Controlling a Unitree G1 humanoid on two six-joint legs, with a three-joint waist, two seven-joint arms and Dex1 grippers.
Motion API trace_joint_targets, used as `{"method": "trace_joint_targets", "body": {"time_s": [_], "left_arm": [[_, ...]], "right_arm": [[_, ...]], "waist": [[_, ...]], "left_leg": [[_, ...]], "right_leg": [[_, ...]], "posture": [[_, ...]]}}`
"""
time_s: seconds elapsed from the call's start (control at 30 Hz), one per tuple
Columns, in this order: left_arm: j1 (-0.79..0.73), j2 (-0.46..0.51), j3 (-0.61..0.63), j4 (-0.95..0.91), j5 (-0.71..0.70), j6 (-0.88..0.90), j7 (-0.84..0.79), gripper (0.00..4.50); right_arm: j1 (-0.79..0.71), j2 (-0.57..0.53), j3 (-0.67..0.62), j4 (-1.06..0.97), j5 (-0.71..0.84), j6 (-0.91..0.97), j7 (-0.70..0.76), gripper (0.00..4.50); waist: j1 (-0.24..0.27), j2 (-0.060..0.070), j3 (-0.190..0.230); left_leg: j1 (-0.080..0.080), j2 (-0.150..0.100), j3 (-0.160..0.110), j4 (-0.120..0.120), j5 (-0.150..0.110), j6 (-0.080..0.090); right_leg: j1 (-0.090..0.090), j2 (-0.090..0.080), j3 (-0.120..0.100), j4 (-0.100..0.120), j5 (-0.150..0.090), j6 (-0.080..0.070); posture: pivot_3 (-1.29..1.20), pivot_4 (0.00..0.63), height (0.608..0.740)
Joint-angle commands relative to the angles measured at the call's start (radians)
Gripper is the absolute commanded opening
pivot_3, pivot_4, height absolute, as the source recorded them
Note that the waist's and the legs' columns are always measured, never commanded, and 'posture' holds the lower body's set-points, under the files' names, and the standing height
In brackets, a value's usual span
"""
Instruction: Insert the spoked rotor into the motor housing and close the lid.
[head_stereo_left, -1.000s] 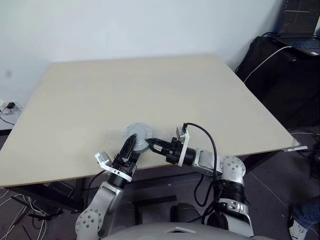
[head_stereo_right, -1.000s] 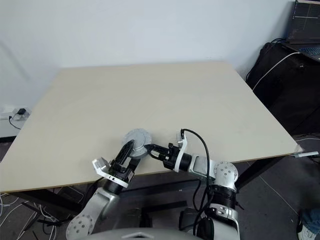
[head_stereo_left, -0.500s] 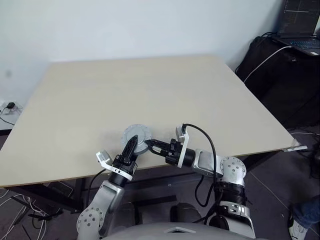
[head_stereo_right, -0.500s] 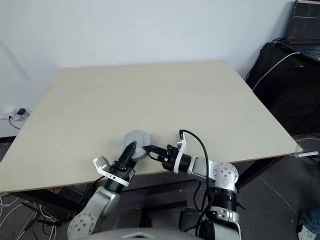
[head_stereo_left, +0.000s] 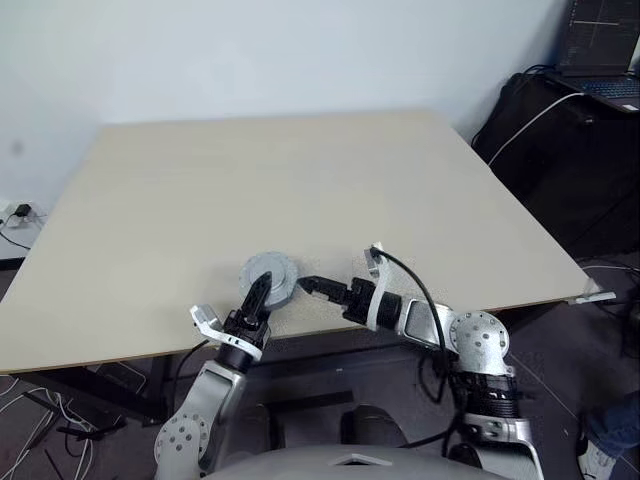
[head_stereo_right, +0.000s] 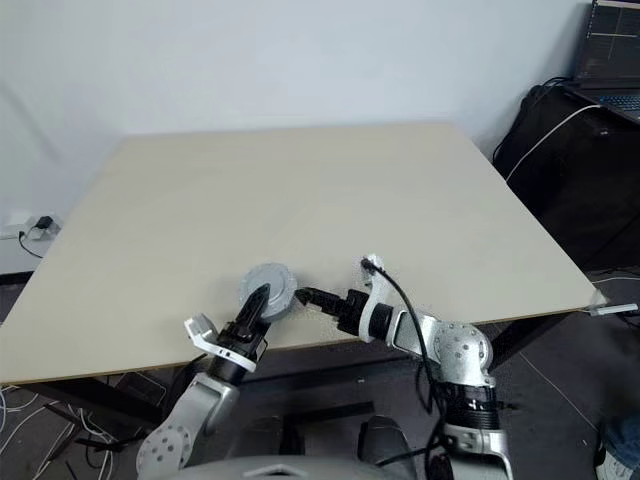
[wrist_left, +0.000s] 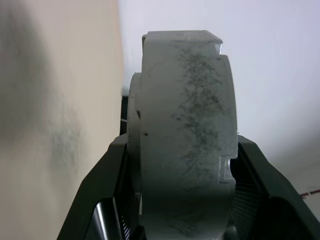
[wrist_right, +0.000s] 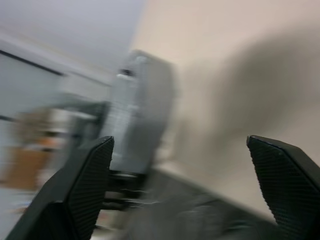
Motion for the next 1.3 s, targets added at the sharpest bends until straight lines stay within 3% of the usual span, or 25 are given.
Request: {"method": "trace_joint_targets", "body": {"time_s": [0.03, 0.2, 0.47, 0.97, 1.27, 1.3], "left_arm": [[-0.079, -0.084, 0.041, 0.003, 0.011, -0.047, 0.020, 2.07], [-0.169, -0.071, 0.096, 0.074, 0.031, -0.093, 0.059, 2.07], [-0.429, -0.034, 0.242, 0.303, 0.114, -0.174, 0.131, 2.07], [-0.925, 0.081, 0.450, 0.925, 0.371, -0.239, 0.171, 2.07], [-1.007, 0.116, 0.504, 1.122, 0.506, -0.234, 0.177, 2.07], [-1.006, 0.115, 0.510, 1.126, 0.514, -0.231, 0.175, 2.42]], "right_arm": [[0.022, -0.057, 0.135, -0.054, -0.224, -0.268, 0.113, 4.50], [0.059, -0.099, 0.273, 0.006, -0.503, -0.609, 0.173, 4.50], [0.079, -0.089, 0.294, 0.114, -0.684, -0.817, 0.170, 4.50], [0.108, -0.038, 0.255, 0.132, -0.730, -0.825, 0.155, 4.50], [0.114, -0.023, 0.254, 0.120, -0.738, -0.805, 0.156, 4.50], [0.114, -0.021, 0.254, 0.119, -0.739, -0.803, 0.155, 4.50]], "waist": [[0.000, 0.000, 0.000], [0.002, -0.004, 0.001], [0.021, -0.011, 0.000], [0.018, -0.017, 0.000], [0.019, -0.018, 0.000], [0.019, -0.018, 0.000]], "left_leg": [[0.000, 0.000, 0.000, 0.000, 0.000, 0.000], [0.000, -0.004, -0.001, 0.003, 0.000, 0.000], [0.000, -0.006, -0.002, 0.005, 0.000, 0.000], [-0.003, -0.007, -0.005, 0.007, 0.004, 0.004], [-0.003, -0.007, -0.006, 0.006, 0.004, 0.004], [-0.003, -0.007, -0.005, 0.006, 0.004, 0.004]], "right_leg": [[0.000, 0.000, 0.000, 0.000, 0.000, 0.000], [0.001, 0.001, 0.000, 0.001, 0.000, 0.000], [0.002, 0.001, 0.000, 0.001, 0.001, 0.002], [0.006, 0.002, 0.000, 0.003, 0.002, 0.002], [0.006, 0.002, -0.001, 0.004, 0.002, 0.002], [0.006, 0.002, 0.000, 0.004, 0.002, 0.002]], "posture": [[0.00, 0.000, 0.740], [0.00, 0.000, 0.740], [0.00, 0.000, 0.740], [0.00, 0.000, 0.740], [0.00, 0.000, 0.740], [0.00, 0.000, 0.740]]}}
